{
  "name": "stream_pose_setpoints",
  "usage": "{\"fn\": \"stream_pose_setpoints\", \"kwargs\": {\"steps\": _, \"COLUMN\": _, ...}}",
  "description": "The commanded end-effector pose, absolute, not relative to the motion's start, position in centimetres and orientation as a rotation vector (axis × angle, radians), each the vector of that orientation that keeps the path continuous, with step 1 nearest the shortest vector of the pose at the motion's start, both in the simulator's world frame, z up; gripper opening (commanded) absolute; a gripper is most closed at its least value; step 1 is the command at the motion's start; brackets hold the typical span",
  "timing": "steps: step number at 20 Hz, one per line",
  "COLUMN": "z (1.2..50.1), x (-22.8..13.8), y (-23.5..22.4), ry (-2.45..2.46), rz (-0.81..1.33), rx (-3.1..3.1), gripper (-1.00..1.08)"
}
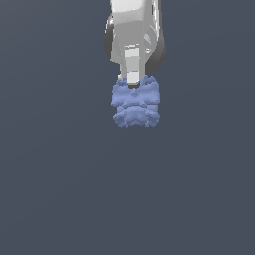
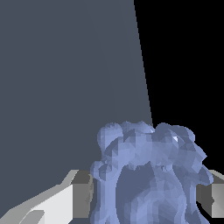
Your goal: Pick up the object and move it to a goal position.
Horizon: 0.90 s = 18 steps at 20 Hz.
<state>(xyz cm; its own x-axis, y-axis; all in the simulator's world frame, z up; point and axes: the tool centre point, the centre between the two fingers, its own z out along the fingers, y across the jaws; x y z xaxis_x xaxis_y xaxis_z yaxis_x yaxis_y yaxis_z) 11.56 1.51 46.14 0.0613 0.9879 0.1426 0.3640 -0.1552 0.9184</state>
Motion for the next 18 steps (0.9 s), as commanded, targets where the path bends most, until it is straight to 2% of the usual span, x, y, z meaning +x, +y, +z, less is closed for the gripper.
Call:
{"fn": "stream_pose_setpoints", "kwargs": {"steps": 1, "z": 47.1, "x": 11.3, "y": 1.4, "ry": 1.361, "rz": 1.110, "rx": 1.598, "gripper": -1.00}}
{"fn": "stream_pose_setpoints", "kwargs": {"steps": 18, "z": 50.1, "x": 10.4, "y": 1.4, "ry": 1.308, "rz": 1.158, "rx": 1.536, "gripper": -1.00}}
